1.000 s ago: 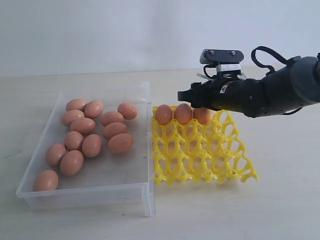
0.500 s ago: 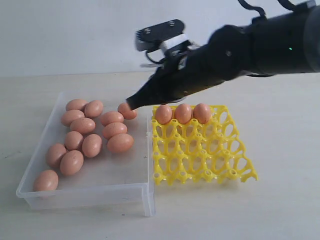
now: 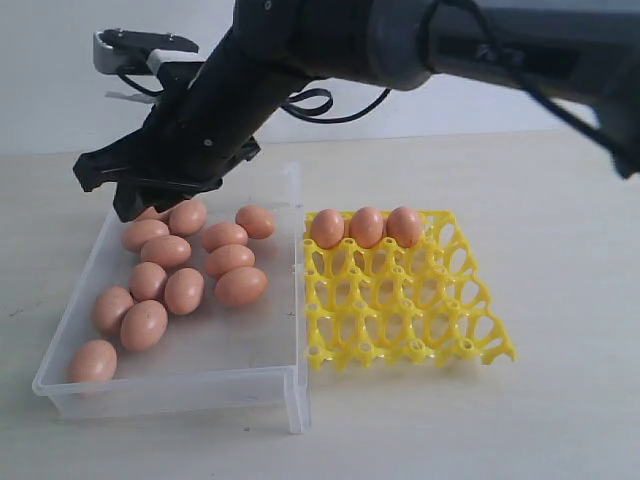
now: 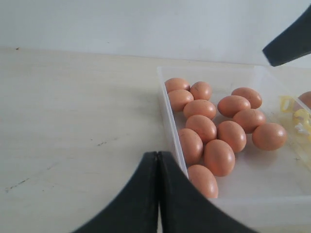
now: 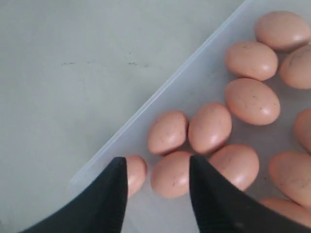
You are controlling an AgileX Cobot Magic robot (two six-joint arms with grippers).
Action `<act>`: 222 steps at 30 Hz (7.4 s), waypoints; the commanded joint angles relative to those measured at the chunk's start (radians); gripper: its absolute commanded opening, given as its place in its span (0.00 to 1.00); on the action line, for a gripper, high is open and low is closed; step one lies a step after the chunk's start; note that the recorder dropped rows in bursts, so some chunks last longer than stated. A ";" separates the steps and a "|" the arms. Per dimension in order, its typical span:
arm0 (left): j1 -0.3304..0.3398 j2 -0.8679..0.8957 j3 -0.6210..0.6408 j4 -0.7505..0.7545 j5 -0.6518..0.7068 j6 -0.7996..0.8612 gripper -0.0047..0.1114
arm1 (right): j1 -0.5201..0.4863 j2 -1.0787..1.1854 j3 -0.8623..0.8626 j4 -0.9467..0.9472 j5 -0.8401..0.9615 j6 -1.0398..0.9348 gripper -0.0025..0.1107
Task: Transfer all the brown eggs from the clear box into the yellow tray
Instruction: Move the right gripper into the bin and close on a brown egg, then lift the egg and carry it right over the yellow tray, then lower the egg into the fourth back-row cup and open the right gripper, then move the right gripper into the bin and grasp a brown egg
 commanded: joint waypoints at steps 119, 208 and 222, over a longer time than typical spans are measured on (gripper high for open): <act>0.001 -0.006 -0.004 -0.002 -0.006 0.002 0.04 | -0.500 -0.252 0.877 -0.460 -1.033 0.343 0.02; 0.001 -0.006 -0.004 -0.002 -0.006 0.002 0.04 | -0.005 0.216 -0.064 -0.077 0.084 0.254 0.38; 0.001 -0.006 -0.004 -0.002 -0.006 0.002 0.04 | 0.001 0.262 -0.064 -0.039 0.101 0.273 0.52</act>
